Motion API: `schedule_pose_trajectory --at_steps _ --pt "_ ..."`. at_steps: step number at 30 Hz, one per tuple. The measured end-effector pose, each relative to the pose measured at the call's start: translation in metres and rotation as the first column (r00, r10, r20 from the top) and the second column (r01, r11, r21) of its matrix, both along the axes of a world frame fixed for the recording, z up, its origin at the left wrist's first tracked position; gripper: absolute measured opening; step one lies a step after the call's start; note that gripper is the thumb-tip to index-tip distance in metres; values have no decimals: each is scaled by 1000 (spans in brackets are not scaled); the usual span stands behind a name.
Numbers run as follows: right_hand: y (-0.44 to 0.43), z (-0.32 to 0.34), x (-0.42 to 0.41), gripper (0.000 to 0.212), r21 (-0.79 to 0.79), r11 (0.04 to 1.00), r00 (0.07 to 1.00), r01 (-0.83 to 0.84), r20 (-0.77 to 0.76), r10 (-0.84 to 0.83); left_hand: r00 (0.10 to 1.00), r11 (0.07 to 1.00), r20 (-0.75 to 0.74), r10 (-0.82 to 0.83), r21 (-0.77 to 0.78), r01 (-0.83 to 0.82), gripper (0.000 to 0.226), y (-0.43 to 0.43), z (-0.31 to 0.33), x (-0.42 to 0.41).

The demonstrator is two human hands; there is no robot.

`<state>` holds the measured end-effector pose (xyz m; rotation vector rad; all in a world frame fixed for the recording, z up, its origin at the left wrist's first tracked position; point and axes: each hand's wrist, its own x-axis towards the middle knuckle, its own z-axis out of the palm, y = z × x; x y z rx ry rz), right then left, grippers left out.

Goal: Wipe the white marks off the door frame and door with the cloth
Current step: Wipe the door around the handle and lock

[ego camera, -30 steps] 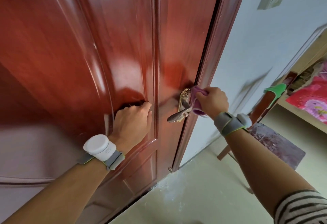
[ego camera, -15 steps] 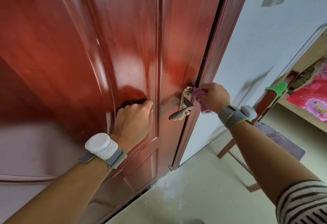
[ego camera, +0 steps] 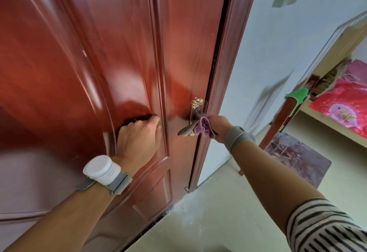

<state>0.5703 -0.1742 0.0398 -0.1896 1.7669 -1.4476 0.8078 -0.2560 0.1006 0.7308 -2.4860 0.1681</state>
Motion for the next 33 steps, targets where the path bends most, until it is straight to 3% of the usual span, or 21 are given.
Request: schedule_pose_trajectory --at_steps 2,4,7,11,15,17,20,21,23,25,27,28,29,31,32,33 --pt "1 -9 4 14 -174 981 903 81 429 2 1000 1000 -3 -2 -8 2 14 1 0 0" --pt "0 -21 8 15 -271 935 769 228 640 -2 1000 1000 -1 -8 -2 8 15 0 -1 0" --pt "-1 -25 18 16 -295 896 703 331 711 -25 1000 1000 -8 -6 11 6 15 -2 -1 1" --pt "-9 -19 29 22 -277 866 735 415 664 -140 1000 1000 3 -8 -3 8 13 -1 0 2" --pt "-19 -23 38 31 -282 801 825 527 397 -403 1000 1000 7 -10 8 10 10 0 0 2" --pt "-20 -25 36 40 -266 832 871 487 82 -484 1000 1000 18 -7 2 7 8 0 1 2" --pt "-17 -22 27 37 -211 914 820 348 -403 -405 999 1000 37 4 -17 -3 5 -1 1 6" --pt "-13 -20 25 37 -167 950 769 265 -558 -313 999 1000 41 6 -19 -6 5 -2 0 7" --pt "-5 -17 21 38 -18 995 515 100 -855 -67 998 1000 55 17 -15 -17 4 -3 -1 7" --pt "1 -13 17 36 108 994 230 22 -968 100 997 1000 66 29 -6 -28 4 -3 -2 3" --pt "6 -8 12 38 146 988 144 -45 -978 151 996 1000 82 19 11 -20 4 -1 -4 -5" --pt "3 -9 9 39 113 989 216 -95 -968 132 996 1000 89 20 19 -21 5 -1 -4 -7" --pt "5 -8 5 42 54 992 370 -112 -924 92 994 999 104 13 33 -17 8 0 -5 -13" --pt "7 -9 -4 49 -119 993 757 5 -648 -81 987 997 159 1 76 -14 17 3 -5 -26" --pt "9 -12 -7 49 -162 983 862 87 -483 -155 985 996 172 -6 92 -10 20 4 -6 -31" --pt "10 -14 -7 47 -146 981 903 125 -394 -173 985 995 174 -17 100 -1 22 5 -7 -35"
